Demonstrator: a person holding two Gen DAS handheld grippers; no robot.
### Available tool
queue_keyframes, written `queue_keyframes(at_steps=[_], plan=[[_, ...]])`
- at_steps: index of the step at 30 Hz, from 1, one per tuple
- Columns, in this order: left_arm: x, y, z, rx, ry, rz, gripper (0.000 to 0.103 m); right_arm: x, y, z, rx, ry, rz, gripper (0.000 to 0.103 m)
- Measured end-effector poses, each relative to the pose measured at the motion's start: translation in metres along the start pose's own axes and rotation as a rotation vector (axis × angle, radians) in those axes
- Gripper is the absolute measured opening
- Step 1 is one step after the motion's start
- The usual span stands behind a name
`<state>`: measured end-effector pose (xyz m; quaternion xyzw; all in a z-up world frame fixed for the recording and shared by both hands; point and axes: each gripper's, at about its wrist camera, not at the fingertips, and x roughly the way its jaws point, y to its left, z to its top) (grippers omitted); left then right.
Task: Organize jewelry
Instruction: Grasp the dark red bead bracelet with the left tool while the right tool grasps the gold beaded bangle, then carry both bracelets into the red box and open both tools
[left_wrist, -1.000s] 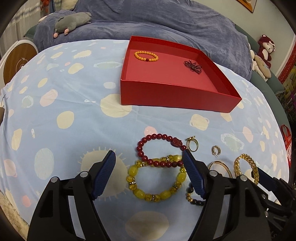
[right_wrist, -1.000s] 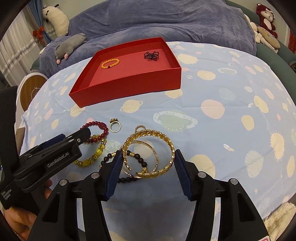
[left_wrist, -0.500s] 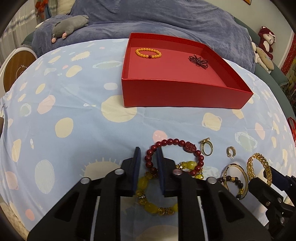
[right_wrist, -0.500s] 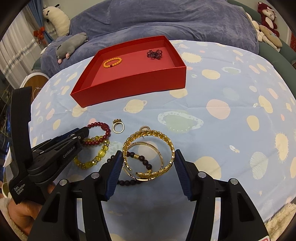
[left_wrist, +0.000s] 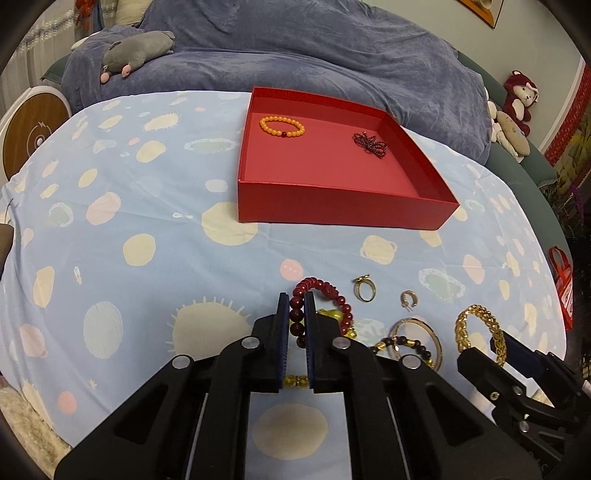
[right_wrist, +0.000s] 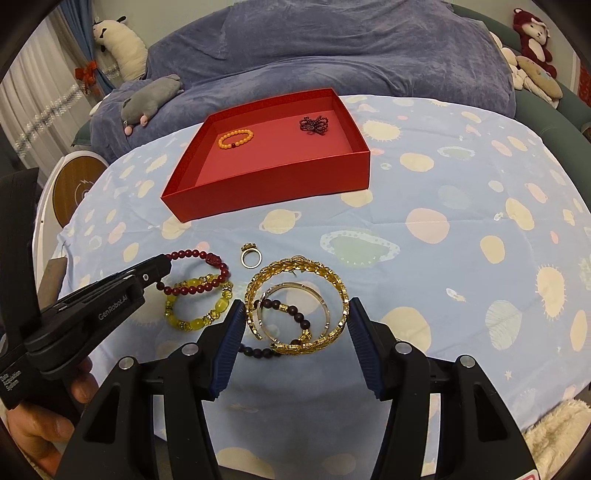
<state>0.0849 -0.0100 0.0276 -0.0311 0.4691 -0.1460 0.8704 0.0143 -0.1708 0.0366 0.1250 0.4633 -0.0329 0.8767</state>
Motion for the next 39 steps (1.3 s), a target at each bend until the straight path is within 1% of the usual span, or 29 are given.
queue_keyframes(at_steps=[6,11,14,19,24,28,33,36,39], plan=[[-0.028,-0.015,0.006,0.024,-0.027,-0.039,0.008,-0.012,-0.001,0.0,0.001,-0.016,0.011,0.054],[-0.042,-0.022,0.025,0.04,-0.05,-0.072,0.008,-0.017,-0.002,0.011,0.002,-0.026,0.036,0.054],[-0.046,-0.028,0.043,0.047,-0.071,-0.096,0.008,-0.017,-0.003,0.029,-0.001,-0.037,0.052,0.054],[-0.044,-0.04,0.086,0.062,-0.117,-0.13,0.008,-0.012,-0.007,0.077,-0.006,-0.074,0.074,0.054],[-0.025,-0.045,0.135,0.055,-0.142,-0.165,0.008,0.01,-0.01,0.13,-0.029,-0.098,0.063,0.054],[0.003,-0.046,0.161,0.067,-0.147,-0.166,0.008,0.036,-0.011,0.162,-0.038,-0.099,0.058,0.054],[0.045,-0.035,0.176,0.049,-0.111,-0.161,0.008,0.075,-0.013,0.183,-0.042,-0.067,0.037,0.054],[0.068,-0.025,0.177,0.044,-0.087,-0.152,0.008,0.1,-0.012,0.186,-0.049,-0.037,0.022,0.054],[0.088,-0.016,0.176,0.038,-0.056,-0.126,0.008,0.121,-0.009,0.189,-0.055,-0.005,0.02,0.054]])
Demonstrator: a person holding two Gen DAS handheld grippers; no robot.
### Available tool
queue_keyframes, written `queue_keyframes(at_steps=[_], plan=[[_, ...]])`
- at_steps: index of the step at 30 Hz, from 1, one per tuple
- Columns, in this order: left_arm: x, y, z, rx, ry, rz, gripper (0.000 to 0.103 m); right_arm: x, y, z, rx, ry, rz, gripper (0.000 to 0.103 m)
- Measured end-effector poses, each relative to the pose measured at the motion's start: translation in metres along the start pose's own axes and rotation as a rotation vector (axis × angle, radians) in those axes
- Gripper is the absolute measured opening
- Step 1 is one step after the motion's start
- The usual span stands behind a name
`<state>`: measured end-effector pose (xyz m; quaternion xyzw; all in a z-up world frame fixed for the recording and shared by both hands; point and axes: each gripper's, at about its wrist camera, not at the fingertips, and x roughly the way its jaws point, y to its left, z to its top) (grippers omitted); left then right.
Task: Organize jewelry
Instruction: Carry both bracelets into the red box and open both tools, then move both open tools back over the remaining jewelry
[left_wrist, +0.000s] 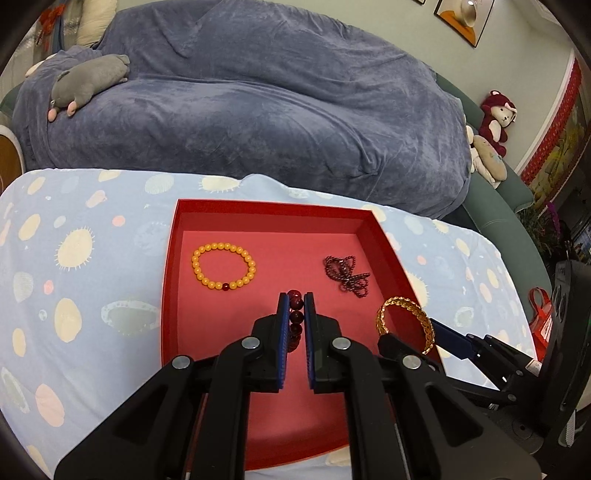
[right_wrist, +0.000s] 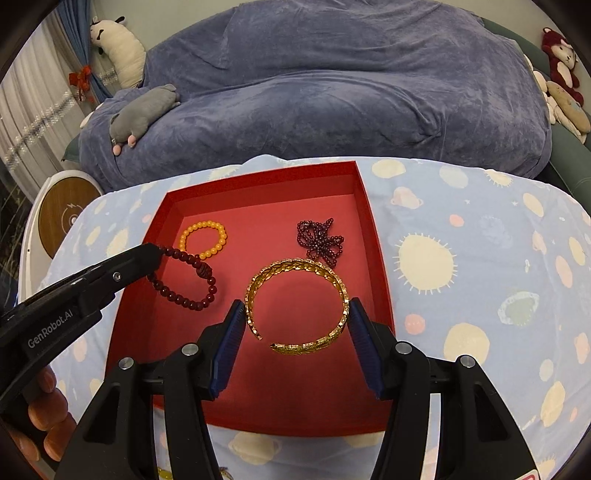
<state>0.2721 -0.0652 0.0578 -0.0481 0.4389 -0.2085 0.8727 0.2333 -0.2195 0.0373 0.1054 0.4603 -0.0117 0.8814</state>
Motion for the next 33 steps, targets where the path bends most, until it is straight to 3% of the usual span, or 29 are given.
queue_keyframes(at_steps=[8,10,12,13,25,33], plan=[[0.024,0.02,-0.01,0.007,0.03,0.071,0.008,0.033,0.008,0.002,-0.032,0.046,-0.013,0.056],[0.022,0.022,-0.01,0.001,0.024,0.079,0.017,0.034,0.008,0.003,-0.037,0.041,-0.015,0.056],[0.019,0.023,-0.01,-0.009,0.014,0.093,0.036,0.029,0.007,0.004,-0.03,0.031,-0.021,0.057],[0.016,0.023,-0.009,-0.011,0.006,0.099,0.038,0.026,0.006,0.004,-0.021,0.025,-0.017,0.06],[-0.059,0.016,-0.025,-0.032,-0.075,0.082,0.042,-0.058,-0.01,-0.026,0.022,-0.053,-0.02,0.063],[-0.105,0.016,-0.079,-0.028,-0.062,0.101,0.048,-0.109,-0.006,-0.079,-0.007,-0.061,-0.043,0.063]])
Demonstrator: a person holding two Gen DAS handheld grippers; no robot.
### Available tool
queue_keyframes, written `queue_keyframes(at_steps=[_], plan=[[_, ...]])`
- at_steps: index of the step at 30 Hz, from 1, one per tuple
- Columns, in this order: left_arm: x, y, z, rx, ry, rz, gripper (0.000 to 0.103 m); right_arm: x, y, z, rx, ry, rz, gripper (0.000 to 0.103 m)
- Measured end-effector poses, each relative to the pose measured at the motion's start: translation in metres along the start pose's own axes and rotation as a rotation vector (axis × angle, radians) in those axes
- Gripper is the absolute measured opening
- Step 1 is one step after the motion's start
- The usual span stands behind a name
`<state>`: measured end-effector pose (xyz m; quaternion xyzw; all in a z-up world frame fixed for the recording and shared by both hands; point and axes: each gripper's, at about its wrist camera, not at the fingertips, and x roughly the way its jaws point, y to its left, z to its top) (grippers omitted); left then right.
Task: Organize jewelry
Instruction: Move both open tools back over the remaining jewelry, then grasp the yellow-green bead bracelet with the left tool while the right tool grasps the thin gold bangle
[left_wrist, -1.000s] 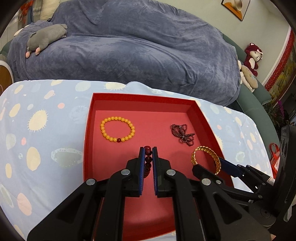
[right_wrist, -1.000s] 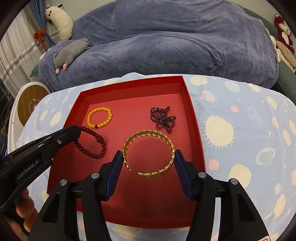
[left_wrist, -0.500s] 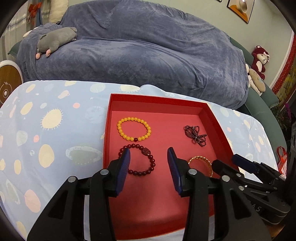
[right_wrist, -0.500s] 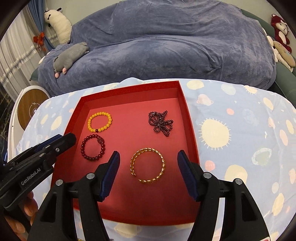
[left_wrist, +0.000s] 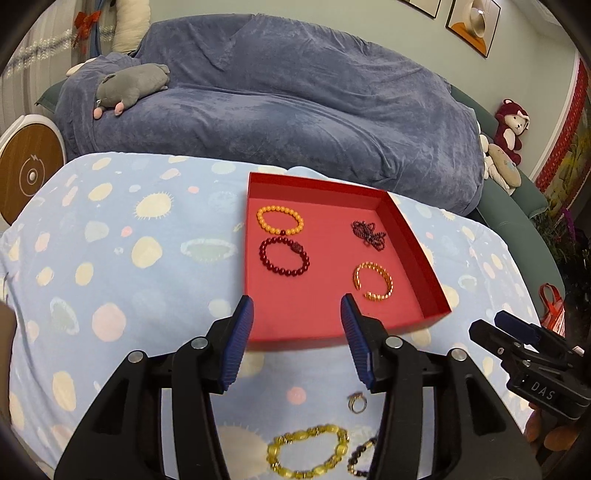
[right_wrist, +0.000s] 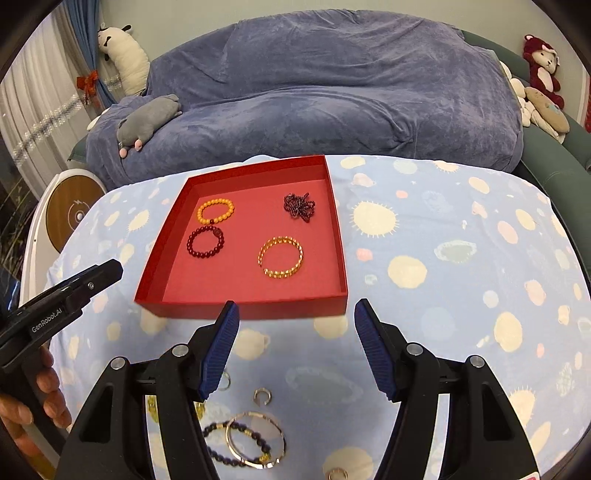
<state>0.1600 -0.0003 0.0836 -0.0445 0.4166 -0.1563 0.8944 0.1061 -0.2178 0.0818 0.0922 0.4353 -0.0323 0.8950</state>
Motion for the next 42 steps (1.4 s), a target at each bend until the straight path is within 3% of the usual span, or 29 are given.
queue_keyframes(at_steps=[6,15,26,32,34,42], plan=[[-0.01,0.008,-0.055,-0.017,0.074,0.018,0.049,-0.02,0.012,-0.051,-0.045,0.033,-0.015,0.063],[-0.007,0.015,-0.11,-0.029,0.152,0.065,0.049,-0.022,0.022,-0.115,0.008,0.113,0.011,0.063],[0.014,0.012,-0.126,-0.028,0.191,0.086,0.049,-0.003,0.03,-0.129,0.022,0.143,0.007,0.063],[0.018,0.007,-0.126,-0.004,0.175,0.094,0.048,0.015,0.032,-0.127,0.027,0.161,0.0,0.063],[0.018,0.006,-0.126,0.006,0.168,0.095,0.045,0.021,0.032,-0.127,0.03,0.167,-0.003,0.063],[0.02,0.006,-0.126,0.02,0.161,0.078,0.018,0.037,0.032,-0.121,0.04,0.17,-0.013,0.063]])
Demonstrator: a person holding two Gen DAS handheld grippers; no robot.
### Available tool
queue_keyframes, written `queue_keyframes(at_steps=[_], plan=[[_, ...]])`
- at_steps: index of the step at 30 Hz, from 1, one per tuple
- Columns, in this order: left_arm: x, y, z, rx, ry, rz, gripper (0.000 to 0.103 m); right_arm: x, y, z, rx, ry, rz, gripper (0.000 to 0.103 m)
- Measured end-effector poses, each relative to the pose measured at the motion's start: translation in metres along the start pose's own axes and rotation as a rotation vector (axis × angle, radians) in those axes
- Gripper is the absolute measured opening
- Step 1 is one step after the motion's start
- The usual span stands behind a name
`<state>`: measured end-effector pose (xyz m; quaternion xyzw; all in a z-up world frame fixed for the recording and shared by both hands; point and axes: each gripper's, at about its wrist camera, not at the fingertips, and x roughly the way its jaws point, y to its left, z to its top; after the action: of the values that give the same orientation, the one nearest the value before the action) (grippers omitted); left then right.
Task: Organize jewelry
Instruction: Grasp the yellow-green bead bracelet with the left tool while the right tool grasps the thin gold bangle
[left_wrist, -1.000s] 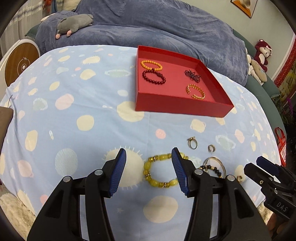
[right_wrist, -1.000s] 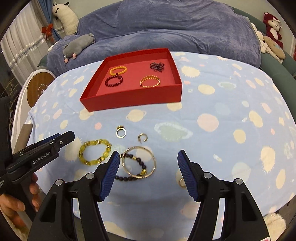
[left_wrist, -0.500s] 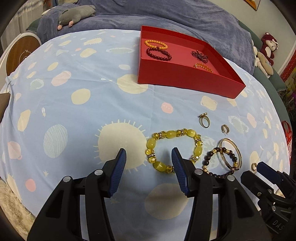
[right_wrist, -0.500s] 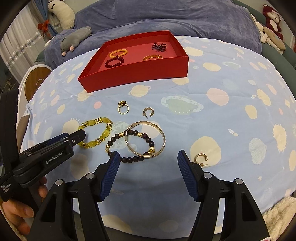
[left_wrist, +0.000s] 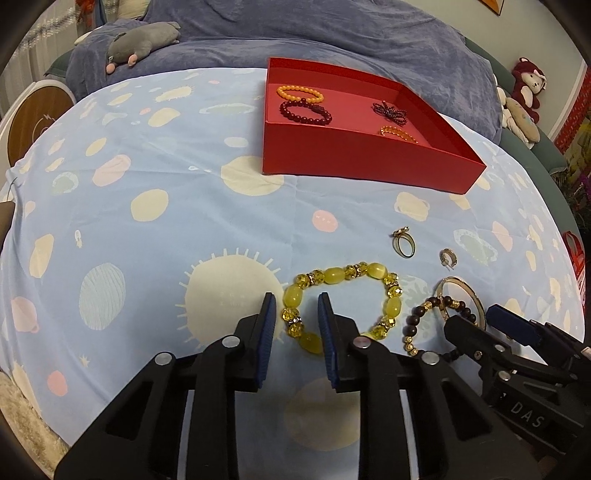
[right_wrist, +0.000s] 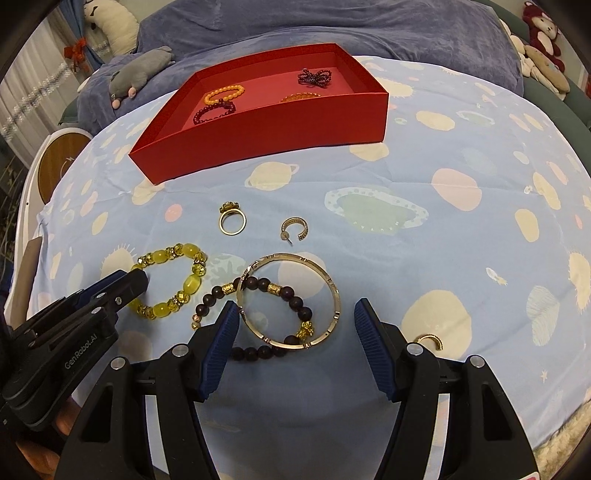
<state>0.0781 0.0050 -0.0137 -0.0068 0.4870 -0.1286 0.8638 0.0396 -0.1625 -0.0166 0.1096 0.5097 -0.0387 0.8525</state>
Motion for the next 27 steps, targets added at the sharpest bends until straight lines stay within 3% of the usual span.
queue_keyframes(at_steps=[3,6,27], plan=[[0.001,0.001,0.001,-0.005,0.004,-0.017,0.009,0.002,0.003,0.001,-0.012,-0.006,-0.01,0.062],[0.001,0.0,0.0,-0.004,0.003,-0.021,0.009,0.001,0.004,0.0,-0.023,-0.007,-0.003,0.056],[-0.026,0.0,-0.004,-0.024,-0.013,-0.083,0.009,-0.042,-0.019,-0.018,0.025,-0.053,0.03,0.055]])
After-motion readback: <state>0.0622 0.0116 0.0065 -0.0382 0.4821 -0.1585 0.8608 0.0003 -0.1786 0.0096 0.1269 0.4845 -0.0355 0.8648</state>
